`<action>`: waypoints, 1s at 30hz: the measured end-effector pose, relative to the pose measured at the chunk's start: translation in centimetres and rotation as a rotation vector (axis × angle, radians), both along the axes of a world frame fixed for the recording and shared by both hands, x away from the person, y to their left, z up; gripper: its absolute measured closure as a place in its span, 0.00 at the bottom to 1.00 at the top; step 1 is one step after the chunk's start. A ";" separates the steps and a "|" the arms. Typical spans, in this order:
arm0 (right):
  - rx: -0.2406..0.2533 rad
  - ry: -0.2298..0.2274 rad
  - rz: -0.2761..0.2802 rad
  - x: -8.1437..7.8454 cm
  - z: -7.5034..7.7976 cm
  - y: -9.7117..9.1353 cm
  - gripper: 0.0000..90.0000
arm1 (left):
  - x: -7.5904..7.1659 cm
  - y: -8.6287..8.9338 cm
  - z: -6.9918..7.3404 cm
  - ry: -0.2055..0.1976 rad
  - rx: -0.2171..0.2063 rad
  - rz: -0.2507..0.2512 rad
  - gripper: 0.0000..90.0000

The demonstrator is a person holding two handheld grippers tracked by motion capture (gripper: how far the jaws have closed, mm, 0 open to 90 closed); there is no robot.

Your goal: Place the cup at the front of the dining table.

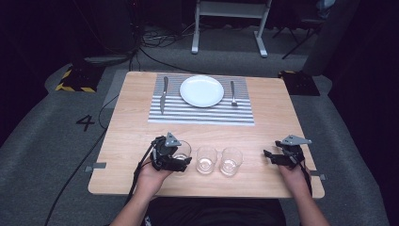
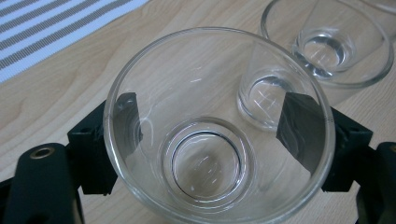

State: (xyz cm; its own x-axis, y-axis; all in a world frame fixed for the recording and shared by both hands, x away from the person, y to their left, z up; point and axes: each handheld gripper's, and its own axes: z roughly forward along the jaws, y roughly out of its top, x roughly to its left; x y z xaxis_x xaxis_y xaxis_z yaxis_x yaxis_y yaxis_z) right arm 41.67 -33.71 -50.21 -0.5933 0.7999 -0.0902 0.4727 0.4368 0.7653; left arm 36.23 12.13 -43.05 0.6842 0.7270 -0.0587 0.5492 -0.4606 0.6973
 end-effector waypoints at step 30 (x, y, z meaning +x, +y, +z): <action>-0.002 -0.005 -0.012 0.0 0.0 0.0 0.32 | 3.0 1.8 4.8 -0.173 -0.122 0.087 0.21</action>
